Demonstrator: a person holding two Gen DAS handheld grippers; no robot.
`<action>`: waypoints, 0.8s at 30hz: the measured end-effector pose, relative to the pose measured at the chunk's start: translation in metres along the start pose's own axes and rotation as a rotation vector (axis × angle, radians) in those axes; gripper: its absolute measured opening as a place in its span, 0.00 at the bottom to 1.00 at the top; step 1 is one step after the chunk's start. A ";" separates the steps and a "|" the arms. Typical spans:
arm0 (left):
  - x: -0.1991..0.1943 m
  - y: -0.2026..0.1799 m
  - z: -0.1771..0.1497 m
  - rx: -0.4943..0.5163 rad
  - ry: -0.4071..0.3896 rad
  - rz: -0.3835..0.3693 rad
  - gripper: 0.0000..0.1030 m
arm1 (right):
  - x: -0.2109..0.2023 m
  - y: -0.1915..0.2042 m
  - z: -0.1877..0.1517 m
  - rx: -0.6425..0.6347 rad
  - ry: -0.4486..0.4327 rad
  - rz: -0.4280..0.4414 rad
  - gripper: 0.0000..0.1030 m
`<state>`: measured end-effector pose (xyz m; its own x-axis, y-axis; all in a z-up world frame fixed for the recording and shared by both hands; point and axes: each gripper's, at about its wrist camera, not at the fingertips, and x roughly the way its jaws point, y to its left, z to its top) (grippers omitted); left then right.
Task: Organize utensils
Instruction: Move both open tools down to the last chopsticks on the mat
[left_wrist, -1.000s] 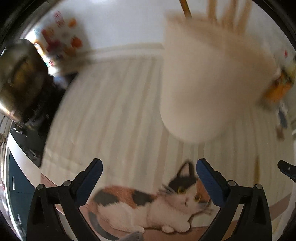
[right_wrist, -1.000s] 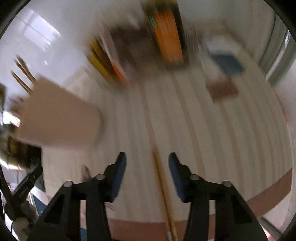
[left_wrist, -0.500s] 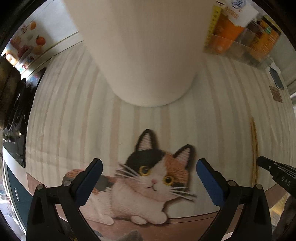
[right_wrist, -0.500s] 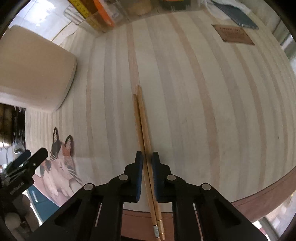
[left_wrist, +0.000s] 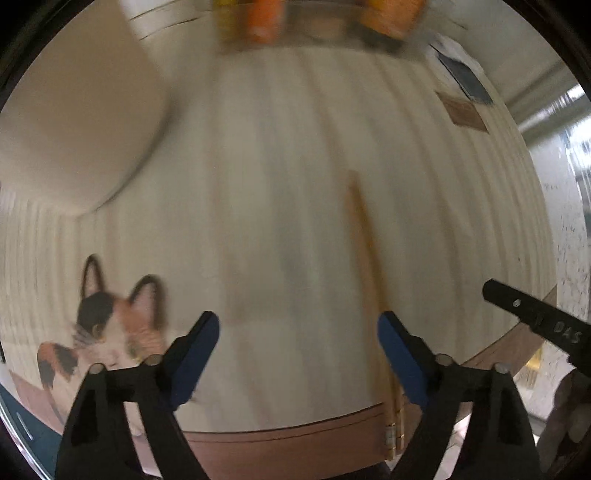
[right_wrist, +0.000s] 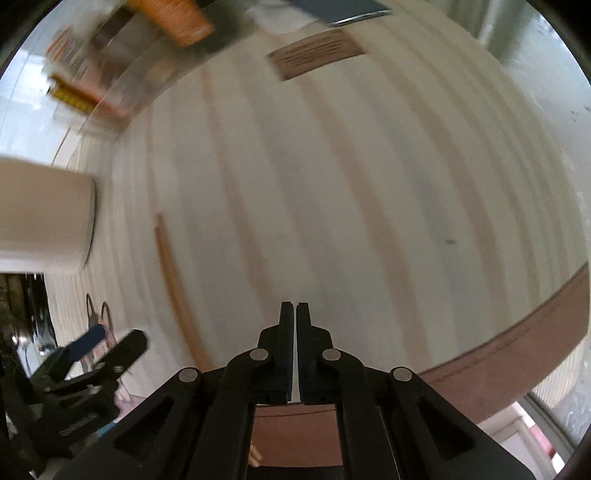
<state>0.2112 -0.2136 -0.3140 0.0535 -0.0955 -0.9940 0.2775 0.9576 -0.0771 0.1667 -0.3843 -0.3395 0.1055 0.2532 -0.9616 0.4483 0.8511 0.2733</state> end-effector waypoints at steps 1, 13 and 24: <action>0.002 -0.007 0.000 0.020 -0.003 0.012 0.70 | -0.004 -0.006 0.001 0.008 -0.005 0.001 0.02; 0.001 -0.038 -0.017 0.090 -0.026 0.098 0.24 | -0.025 -0.035 0.020 0.035 -0.053 0.042 0.02; -0.001 0.052 -0.025 0.000 0.034 0.142 0.36 | 0.002 0.032 0.009 -0.097 0.070 0.197 0.20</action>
<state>0.2019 -0.1570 -0.3192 0.0600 0.0501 -0.9969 0.2697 0.9608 0.0645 0.1891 -0.3608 -0.3333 0.1195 0.4471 -0.8865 0.3369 0.8216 0.4598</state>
